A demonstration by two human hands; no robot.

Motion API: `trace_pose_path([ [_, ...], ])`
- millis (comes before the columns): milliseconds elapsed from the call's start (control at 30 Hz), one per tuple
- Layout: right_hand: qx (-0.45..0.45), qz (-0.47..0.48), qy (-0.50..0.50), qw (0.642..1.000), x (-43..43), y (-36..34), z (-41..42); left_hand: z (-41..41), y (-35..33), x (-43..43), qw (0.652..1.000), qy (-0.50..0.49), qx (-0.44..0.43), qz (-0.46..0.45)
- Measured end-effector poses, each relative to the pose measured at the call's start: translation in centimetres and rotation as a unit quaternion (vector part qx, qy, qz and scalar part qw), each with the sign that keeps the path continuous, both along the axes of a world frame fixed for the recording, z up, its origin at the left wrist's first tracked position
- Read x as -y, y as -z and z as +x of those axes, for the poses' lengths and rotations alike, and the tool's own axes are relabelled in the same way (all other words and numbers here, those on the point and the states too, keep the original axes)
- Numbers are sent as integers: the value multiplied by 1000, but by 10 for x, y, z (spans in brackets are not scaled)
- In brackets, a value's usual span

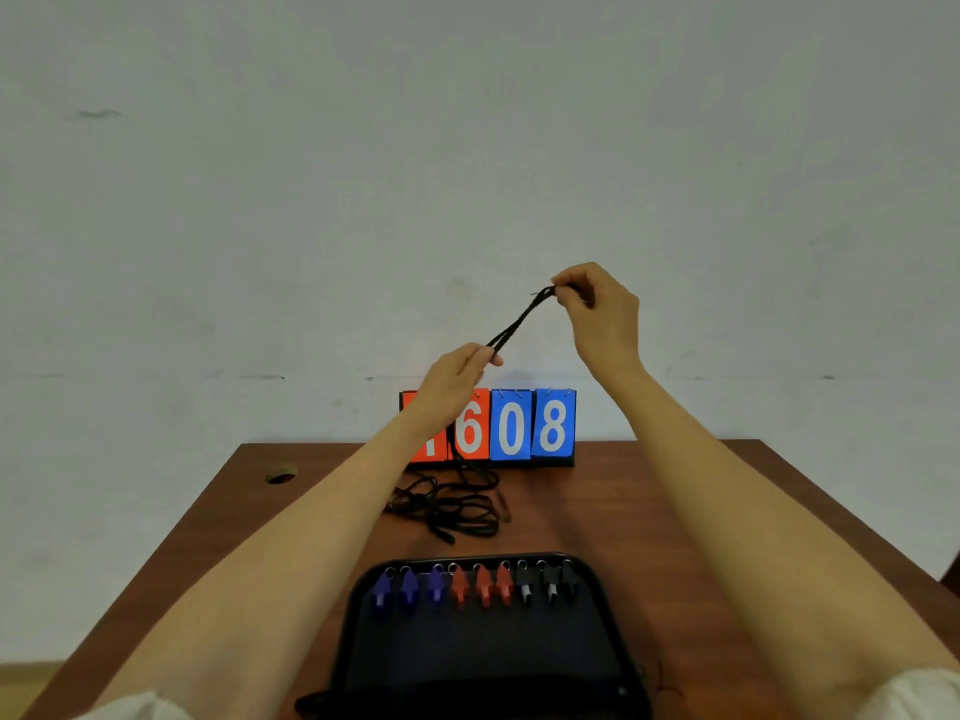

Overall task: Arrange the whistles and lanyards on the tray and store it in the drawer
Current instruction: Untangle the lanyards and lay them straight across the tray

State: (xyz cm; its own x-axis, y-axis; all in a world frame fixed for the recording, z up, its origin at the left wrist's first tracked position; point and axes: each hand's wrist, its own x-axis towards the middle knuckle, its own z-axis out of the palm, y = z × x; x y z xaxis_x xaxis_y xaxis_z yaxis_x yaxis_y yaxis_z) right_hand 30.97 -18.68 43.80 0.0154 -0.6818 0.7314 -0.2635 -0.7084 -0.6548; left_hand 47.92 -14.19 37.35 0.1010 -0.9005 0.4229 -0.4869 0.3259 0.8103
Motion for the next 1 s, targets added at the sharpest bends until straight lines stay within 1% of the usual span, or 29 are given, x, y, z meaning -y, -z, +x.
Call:
trace_pose_path([
  [67,-1,12,9,1000,-1,6,-13,10,-2,-10,999,-31,23,-14],
  [133,-20,21,24,999,-4,15,-24,20,-3,-19,998,-54,33,-19],
  [267,-126,36,57,990,-11,36,-42,35,0,-38,992,-84,94,-11],
  [333,-181,52,64,980,-14,47,-50,42,8,-48,988,-78,130,8],
  [467,-253,99,49,961,-20,77,-71,59,29,-70,977,-70,195,43],
  [533,-274,108,53,954,-23,94,-82,66,42,-82,975,-82,199,52],
  [700,-273,158,33,948,-37,133,-98,75,79,-104,962,-123,222,98],
  [767,-289,184,26,939,-42,149,-102,79,95,-110,955,-139,231,126],
  [867,-306,224,29,925,-50,171,-110,85,118,-123,950,-151,221,161],
  [1000,-363,271,8,892,-63,199,-112,81,144,-141,948,-134,223,183],
])
